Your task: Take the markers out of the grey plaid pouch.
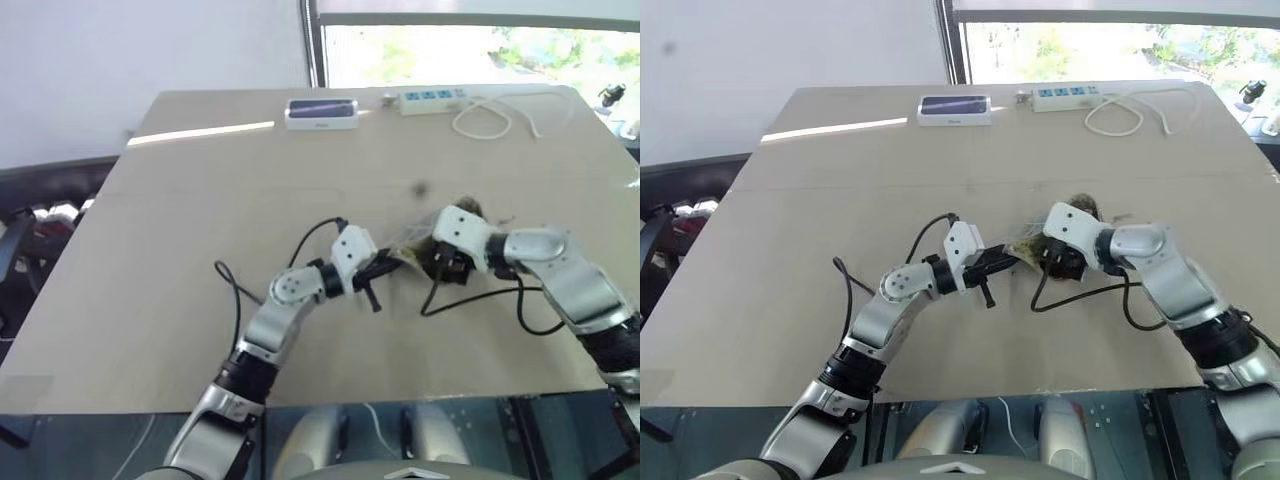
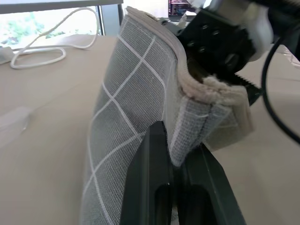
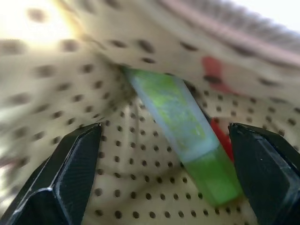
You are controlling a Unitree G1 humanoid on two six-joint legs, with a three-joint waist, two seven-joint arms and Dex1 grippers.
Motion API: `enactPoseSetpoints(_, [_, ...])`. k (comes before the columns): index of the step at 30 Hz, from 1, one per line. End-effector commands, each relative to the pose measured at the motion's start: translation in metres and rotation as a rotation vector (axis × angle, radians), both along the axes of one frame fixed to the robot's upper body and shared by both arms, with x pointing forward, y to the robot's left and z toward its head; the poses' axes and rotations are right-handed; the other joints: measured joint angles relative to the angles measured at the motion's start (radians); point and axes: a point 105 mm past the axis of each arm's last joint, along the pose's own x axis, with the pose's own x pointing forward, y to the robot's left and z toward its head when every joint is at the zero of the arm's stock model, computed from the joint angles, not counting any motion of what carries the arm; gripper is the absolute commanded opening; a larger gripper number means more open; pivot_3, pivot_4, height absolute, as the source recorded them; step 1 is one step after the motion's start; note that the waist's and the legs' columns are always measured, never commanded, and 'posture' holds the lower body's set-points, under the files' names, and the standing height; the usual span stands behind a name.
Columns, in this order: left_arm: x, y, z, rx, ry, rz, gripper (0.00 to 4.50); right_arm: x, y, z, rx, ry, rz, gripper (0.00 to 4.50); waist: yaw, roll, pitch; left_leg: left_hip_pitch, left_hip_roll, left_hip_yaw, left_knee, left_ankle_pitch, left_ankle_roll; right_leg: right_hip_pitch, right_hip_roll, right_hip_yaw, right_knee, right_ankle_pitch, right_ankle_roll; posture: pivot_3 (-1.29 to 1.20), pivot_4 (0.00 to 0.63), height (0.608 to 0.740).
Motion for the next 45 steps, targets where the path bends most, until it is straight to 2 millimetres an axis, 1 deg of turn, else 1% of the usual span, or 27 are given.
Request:
enactPoseSetpoints(1, [0.000,-0.006,0.026,-0.055,-0.077,-0.039,0.00,0.015,-0.003,-0.015,-0.085,-0.033,-0.020,4.41,-0.001,0.000,0.000,0.000,0.000,0.000,0.000,0.000,0.000,0.000,0.000,0.000,0.000,0.000,0.000,0.00,0.150,0.740])
enactPoseSetpoints(5, [0.003,-0.005,0.028,-0.051,-0.085,-0.037,0.00,0.027,-0.007,-0.027,-0.124,-0.032,-0.048,4.41,-0.005,0.000,0.000,0.000,0.000,0.000,0.001,0.000,0.000,0.000,0.000,0.000,0.000,0.000,0.000,0.00,0.150,0.740])
enactPoseSetpoints(9, [0.003,-0.004,0.028,-0.054,-0.085,-0.034,0.00,0.032,-0.003,-0.027,-0.130,-0.074,-0.017,4.41,-0.014,-0.002,-0.001,0.001,0.000,0.000,0.001,0.000,0.000,0.001,0.000,0.000,0.000,0.000,0.000,0.00,0.150,0.740])
enactPoseSetpoints(10, [0.003,-0.004,0.027,-0.055,-0.084,-0.034,0.00,0.032,0.000,-0.026,-0.122,-0.085,-0.002,3.83,-0.016,-0.002,-0.001,0.001,0.000,0.000,0.002,0.000,0.000,0.001,0.000,0.000,0.001,0.000,0.000,0.00,0.150,0.740])
enactPoseSetpoints(11, [0.003,-0.004,0.027,-0.054,-0.084,-0.033,0.00,0.031,0.002,-0.025,-0.113,-0.087,0.010,3.67,-0.017,-0.002,-0.001,0.001,0.000,0.000,0.002,0.000,0.000,0.001,0.000,0.000,0.001,0.000,0.000,0.00,0.150,0.740])
enactPoseSetpoints(13, [0.003,-0.004,0.026,-0.054,-0.083,-0.031,0.00,0.030,0.003,-0.024,-0.100,-0.086,0.019,2.70,-0.017,-0.002,-0.001,0.001,0.000,0.000,0.002,0.000,0.000,0.001,0.000,0.000,0.001,0.000,0.000,0.00,0.150,0.740])
enactPoseSetpoints(14, [0.003,-0.004,0.026,-0.054,-0.082,-0.030,0.00,0.030,0.003,-0.024,-0.099,-0.087,0.019,2.35,-0.017,-0.002,-0.001,0.001,0.000,0.000,0.002,0.000,0.000,0.001,0.000,0.000,0.001,0.000,0.000,0.00,0.150,0.740])
enactPoseSetpoints(15, [0.003,-0.004,0.026,-0.054,-0.083,-0.030,0.00,0.029,0.002,-0.025,-0.103,-0.087,0.021,1.89,-0.017,-0.002,-0.001,0.001,0.000,0.000,0.002,0.000,0.000,0.001,0.000,0.000,0.001,0.000,0.000,0.00,0.150,0.740])
enactPoseSetpoints(16, [0.004,-0.004,0.026,-0.053,-0.083,-0.029,0.00,0.029,0.001,-0.025,-0.107,-0.087,0.021,1.52,-0.019,-0.002,-0.002,0.001,0.000,-0.001,0.002,0.000,0.000,0.001,0.000,0.000,0.001,0.000,0.000,0.00,0.150,0.740])
enactPoseSetpoints(17, [0.004,-0.004,0.026,-0.054,-0.083,-0.028,0.00,0.028,0.000,-0.026,-0.109,-0.087,0.022,1.25,-0.019,-0.002,-0.002,0.001,0.000,0.000,0.002,0.000,0.000,0.001,0.000,0.000,0.001,0.000,0.000,0.00,0.150,0.740])
enactPoseSetpoints(20, [0.005,-0.003,0.026,-0.053,-0.086,-0.023,0.00,0.027,-0.004,-0.025,-0.113,-0.092,0.020,1.19,-0.019,-0.002,-0.002,0.001,0.000,0.000,0.002,0.000,0.000,0.001,0.000,0.000,0.001,0.000,0.000,0.00,0.150,0.740])
enactPoseSetpoints(24, [0.009,-0.002,0.025,-0.035,-0.101,-0.009,0.00,0.024,-0.007,-0.016,-0.092,-0.104,-0.002,1.18,-0.016,-0.002,-0.002,0.001,0.000,-0.001,0.002,0.000,0.000,0.001,0.000,0.000,0.001,0.000,0.000,0.00,0.150,0.740])
enactPoseSetpoints(28, [0.014,0.003,0.018,0.013,-0.138,0.018,0.00,0.013,-0.008,0.000,-0.059,-0.100,-0.008,1.18,-0.010,-0.002,-0.002,0.000,0.000,-0.002,0.002,0.000,0.000,0.001,0.000,-0.001,0.000,0.000,0.000,0.00,0.150,0.740])
enactPoseSetpoints(33, [0.022,0.009,0.008,0.104,-0.222,0.051,0.00,0.002,-0.020,0.014,-0.023,-0.044,-0.094,1.18,-0.009,-0.002,-0.001,-0.001,-0.001,-0.002,0.001,0.000,0.000,0.000,0.000,-0.001,0.000,0.000,0.000,0.00,0.150,0.740])
enactPoseSetpoints(35, [0.024,0.011,0.005,0.132,-0.256,0.059,0.00,0.000,-0.024,0.017,0.019,-0.013,-0.146,1.18,-0.008,-0.002,-0.001,-0.001,-0.001,-0.002,0.001,0.000,0.000,0.000,0.000,-0.002,0.000,0.000,0.000,0.00,0.150,0.740])
enactPoseSetpoints(39, [0.030,0.014,0.003,0.176,-0.327,0.081,0.00,0.001,-0.029,0.029,0.170,0.036,-0.262,1.18,-0.006,-0.002,-0.001,-0.001,-0.001,-0.002,0.001,0.000,0.000,0.000,-0.001,-0.001,0.000,0.000,0.000,0.00,0.150,0.740])
enactPoseSetpoints(44, [0.027,0.013,-0.003,0.224,-0.380,0.049,0.00,0.003,-0.031,0.041,0.241,0.045,-0.305,1.18,-0.007,-0.002,-0.001,-0.002,-0.001,-0.002,0.001,0.000,0.000,0.000,-0.001,-0.001,-0.001,0.000,0.000,0.00,0.150,0.740])
enactPoseSetpoints(45, [0.025,0.013,-0.004,0.237,-0.394,0.036,0.00,0.004,-0.031,0.047,0.264,0.033,-0.312,1.18,-0.007,-0.002,-0.001,-0.002,-0.001,-0.002,0.001,0.000,0.000,0.000,-0.001,-0.001,-0.001,0.000,0.000,0.00,0.150,0.740])
